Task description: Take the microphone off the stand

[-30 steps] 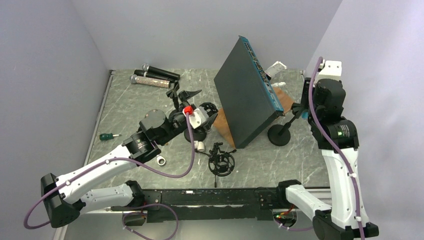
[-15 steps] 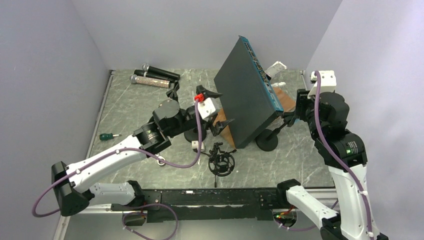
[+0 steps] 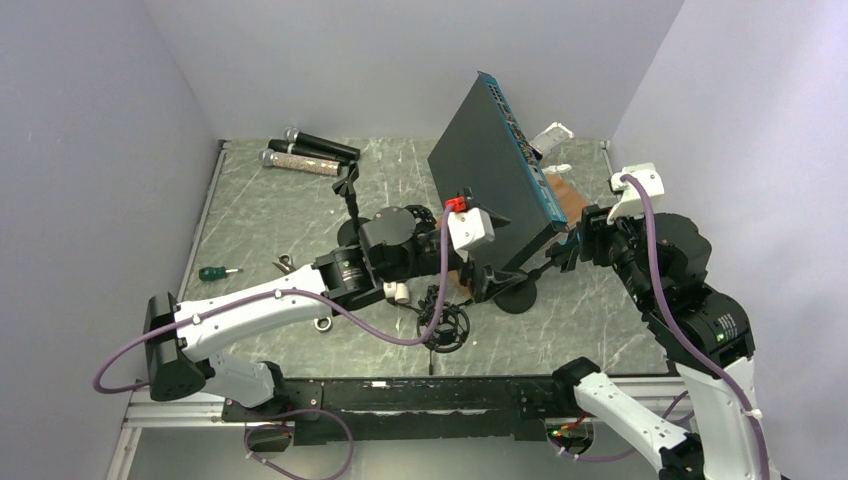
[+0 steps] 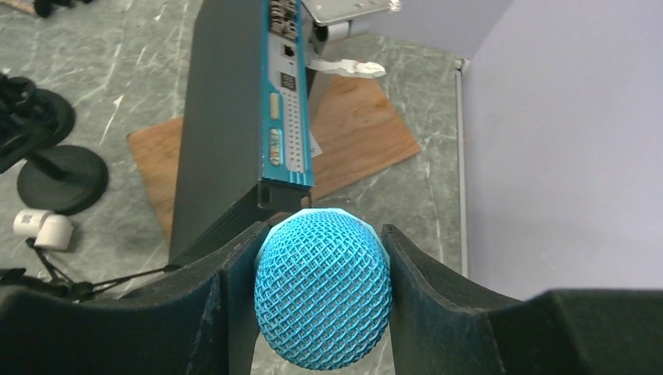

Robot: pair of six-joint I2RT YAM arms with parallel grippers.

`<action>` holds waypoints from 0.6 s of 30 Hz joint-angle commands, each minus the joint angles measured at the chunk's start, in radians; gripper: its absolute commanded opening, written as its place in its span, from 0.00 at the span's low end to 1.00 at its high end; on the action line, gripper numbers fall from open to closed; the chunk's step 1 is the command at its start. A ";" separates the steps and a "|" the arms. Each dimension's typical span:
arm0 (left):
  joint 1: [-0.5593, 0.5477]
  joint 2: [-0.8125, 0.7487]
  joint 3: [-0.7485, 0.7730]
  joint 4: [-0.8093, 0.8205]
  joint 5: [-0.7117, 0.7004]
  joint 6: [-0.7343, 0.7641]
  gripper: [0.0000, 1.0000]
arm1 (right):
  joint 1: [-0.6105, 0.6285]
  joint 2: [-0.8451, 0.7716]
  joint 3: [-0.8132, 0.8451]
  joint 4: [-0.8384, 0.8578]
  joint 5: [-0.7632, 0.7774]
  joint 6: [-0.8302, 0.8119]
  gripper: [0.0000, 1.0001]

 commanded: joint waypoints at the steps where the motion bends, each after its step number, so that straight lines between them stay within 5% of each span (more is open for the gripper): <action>1: -0.041 0.025 0.048 0.064 -0.074 -0.023 0.99 | 0.057 -0.030 0.006 0.003 0.029 -0.012 0.00; 8: -0.159 0.087 0.040 0.148 -0.370 0.025 0.99 | 0.067 0.025 -0.010 -0.011 -0.128 0.037 0.00; 14: -0.240 0.192 0.099 0.170 -0.650 0.112 0.99 | 0.066 0.087 -0.001 -0.016 -0.113 0.062 0.00; 18: -0.244 0.239 0.110 0.201 -0.671 0.119 0.97 | 0.066 0.106 0.006 -0.015 -0.101 0.062 0.00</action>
